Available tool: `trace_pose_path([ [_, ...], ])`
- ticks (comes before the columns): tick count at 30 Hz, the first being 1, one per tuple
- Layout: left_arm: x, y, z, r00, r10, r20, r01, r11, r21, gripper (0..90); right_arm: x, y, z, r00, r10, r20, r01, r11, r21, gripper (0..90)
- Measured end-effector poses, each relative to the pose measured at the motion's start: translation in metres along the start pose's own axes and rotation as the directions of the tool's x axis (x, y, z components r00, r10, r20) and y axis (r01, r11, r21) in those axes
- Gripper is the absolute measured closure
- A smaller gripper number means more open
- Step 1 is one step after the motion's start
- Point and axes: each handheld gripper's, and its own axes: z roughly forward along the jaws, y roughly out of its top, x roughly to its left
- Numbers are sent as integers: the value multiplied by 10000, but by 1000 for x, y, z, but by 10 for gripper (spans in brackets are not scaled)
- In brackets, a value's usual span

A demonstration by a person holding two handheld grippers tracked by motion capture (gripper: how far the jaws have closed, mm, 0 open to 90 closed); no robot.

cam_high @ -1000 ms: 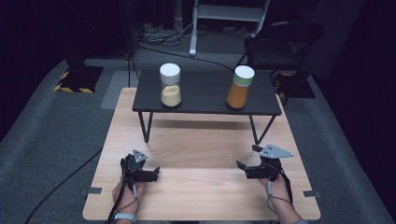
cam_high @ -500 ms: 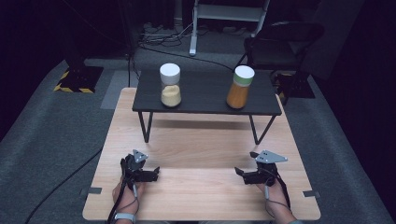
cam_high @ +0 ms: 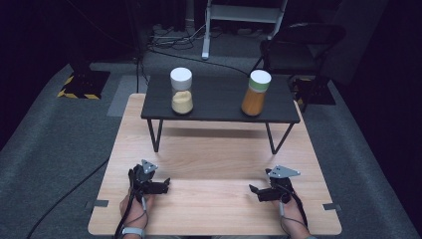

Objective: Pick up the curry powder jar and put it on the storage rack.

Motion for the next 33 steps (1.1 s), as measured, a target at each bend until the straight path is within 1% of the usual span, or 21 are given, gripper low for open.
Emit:
trace_pose_path([
  [4,0,0,0,10000,5,0,-5,10000,-3,10,1,1,4,10000,-19,-7,19,9996,268,36],
  [6,0,0,0,10000,3,-2,-3,10000,-3,10,1,4,7,9999,100,29,-102,9982,586,33],
  [7,0,0,0,10000,-10,-3,10,10000,8,10,2,6,8,9999,89,70,-95,9969,779,20],
  [8,0,0,0,10000,2,-4,-2,10000,-4,10,4,7,9,9999,34,147,-46,9966,826,20],
  [16,0,0,0,10000,3,-3,-3,10000,-5,10,5,8,9,9998,0,196,-17,9960,891,6],
  [33,0,0,0,10000,-1,-3,1,10000,-4,10,5,8,9,9999,-40,143,27,9958,918,0],
])
